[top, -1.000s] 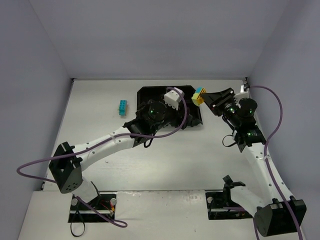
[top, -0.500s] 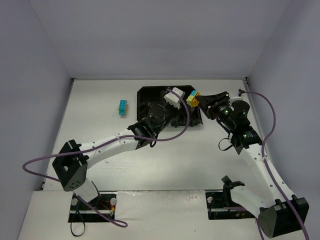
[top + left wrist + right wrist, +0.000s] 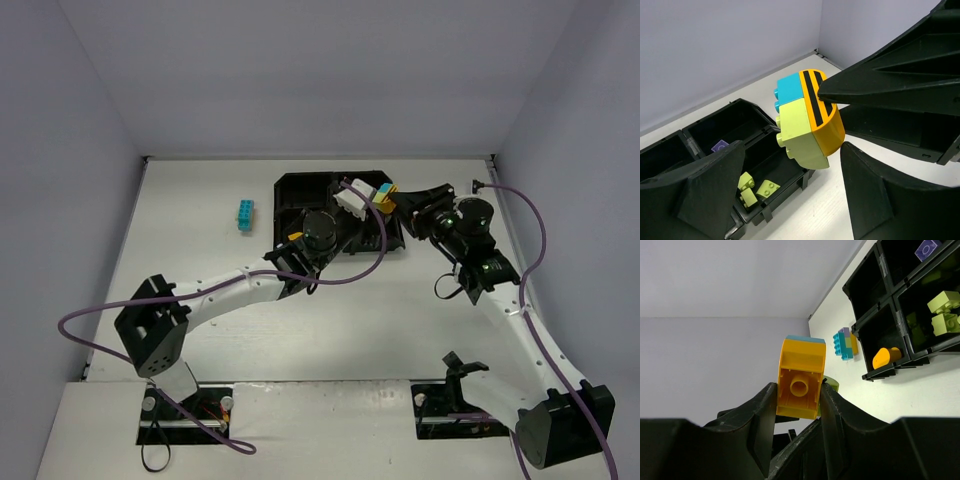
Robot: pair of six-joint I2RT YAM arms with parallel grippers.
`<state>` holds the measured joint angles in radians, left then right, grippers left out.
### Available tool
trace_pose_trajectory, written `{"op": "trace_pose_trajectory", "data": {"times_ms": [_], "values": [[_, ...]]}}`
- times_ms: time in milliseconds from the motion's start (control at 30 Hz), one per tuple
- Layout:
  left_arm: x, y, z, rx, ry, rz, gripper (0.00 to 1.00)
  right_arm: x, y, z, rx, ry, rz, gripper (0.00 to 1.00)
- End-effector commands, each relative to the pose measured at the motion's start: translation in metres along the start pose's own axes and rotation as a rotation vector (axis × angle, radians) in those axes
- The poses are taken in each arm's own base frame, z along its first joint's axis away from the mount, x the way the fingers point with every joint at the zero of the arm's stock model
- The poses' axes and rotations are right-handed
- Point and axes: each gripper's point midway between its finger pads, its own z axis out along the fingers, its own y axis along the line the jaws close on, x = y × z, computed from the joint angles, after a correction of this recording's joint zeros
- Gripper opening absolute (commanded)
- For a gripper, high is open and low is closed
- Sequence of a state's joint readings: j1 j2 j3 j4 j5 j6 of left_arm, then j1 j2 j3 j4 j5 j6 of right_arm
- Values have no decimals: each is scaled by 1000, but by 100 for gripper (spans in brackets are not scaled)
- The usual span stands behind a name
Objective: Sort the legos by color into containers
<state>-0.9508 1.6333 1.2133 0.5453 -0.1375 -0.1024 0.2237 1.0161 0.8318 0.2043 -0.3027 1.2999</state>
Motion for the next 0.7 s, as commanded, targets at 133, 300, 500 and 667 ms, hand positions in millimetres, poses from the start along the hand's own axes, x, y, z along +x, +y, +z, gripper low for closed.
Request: {"op": "trace_pose_trajectory", "data": {"times_ms": [133, 300, 500, 667], "values": [[-41, 1, 5, -21, -138, -1, 66, -1, 35, -1, -105, 9, -11, 0], [-32, 10, 2, -64, -128, 28, 58, 2, 27, 1, -87, 22, -13, 0], [-22, 24, -3, -126, -121, 50, 48, 7, 18, 2, -69, 47, -28, 0], [-15, 28, -7, -143, -111, 63, 47, 12, 6, 1, -39, 61, -34, 0]]}}
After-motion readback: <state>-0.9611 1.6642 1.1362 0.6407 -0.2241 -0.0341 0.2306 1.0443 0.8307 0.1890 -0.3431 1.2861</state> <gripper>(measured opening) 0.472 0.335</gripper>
